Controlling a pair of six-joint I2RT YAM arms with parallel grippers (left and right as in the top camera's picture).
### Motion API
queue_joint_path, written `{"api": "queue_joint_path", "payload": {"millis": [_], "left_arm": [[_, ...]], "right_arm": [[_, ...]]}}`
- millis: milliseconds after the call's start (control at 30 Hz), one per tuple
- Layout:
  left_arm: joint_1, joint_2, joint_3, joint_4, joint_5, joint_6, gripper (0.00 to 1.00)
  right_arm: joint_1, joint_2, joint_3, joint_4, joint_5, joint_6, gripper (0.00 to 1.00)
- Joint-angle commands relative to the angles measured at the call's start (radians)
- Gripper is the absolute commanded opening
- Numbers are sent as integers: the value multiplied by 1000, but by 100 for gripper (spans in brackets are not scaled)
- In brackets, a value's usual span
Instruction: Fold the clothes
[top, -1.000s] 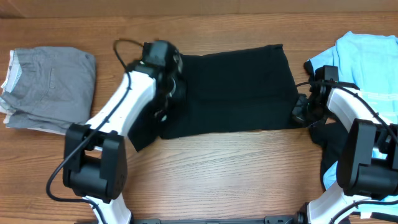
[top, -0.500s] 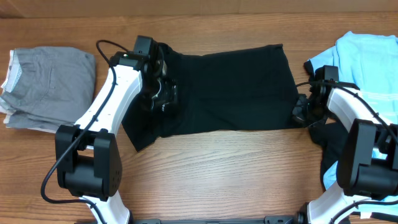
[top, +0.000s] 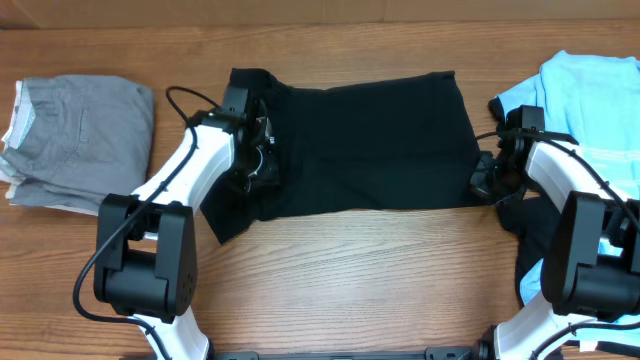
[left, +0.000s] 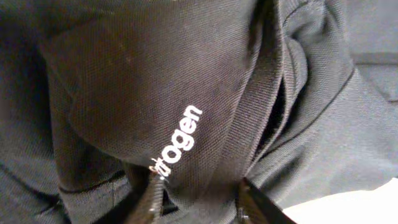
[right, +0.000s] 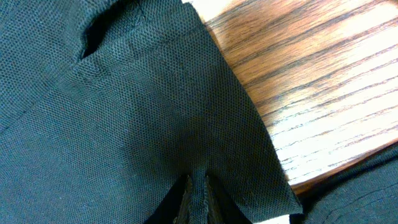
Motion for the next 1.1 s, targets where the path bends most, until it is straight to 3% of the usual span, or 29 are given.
{"api": "queue_joint_path", "payload": {"millis": [0, 100, 300, 333, 433, 533, 567, 800, 933, 1067], "left_arm": [[-7, 0, -12, 25, 14, 3, 26], [-7, 0, -12, 55, 17, -13, 4], [45, -1, 79, 80, 14, -65, 5], [59, -1, 95, 81, 9, -77, 11], [132, -1, 135, 109, 18, -211, 48], [172, 0, 134, 98, 90, -267, 76], [175, 0, 134, 85, 111, -258, 79], [151, 0, 130, -239, 169, -117, 73], [127, 0, 113, -409, 31, -74, 61], [124, 0, 67, -432, -47, -74, 54]], "right_arm": [[0, 12, -27, -1, 1, -4, 12], [0, 12, -27, -1, 1, -4, 12], [0, 12, -27, -2, 1, -4, 12], [0, 12, -27, -2, 1, -4, 12], [0, 12, -27, -3, 1, -4, 12], [0, 12, -27, -4, 1, -5, 12], [0, 12, -27, -4, 1, -5, 12], [0, 12, -27, -4, 1, -4, 12], [0, 12, -27, -4, 1, -5, 12], [0, 12, -27, -4, 1, -5, 12]]}}
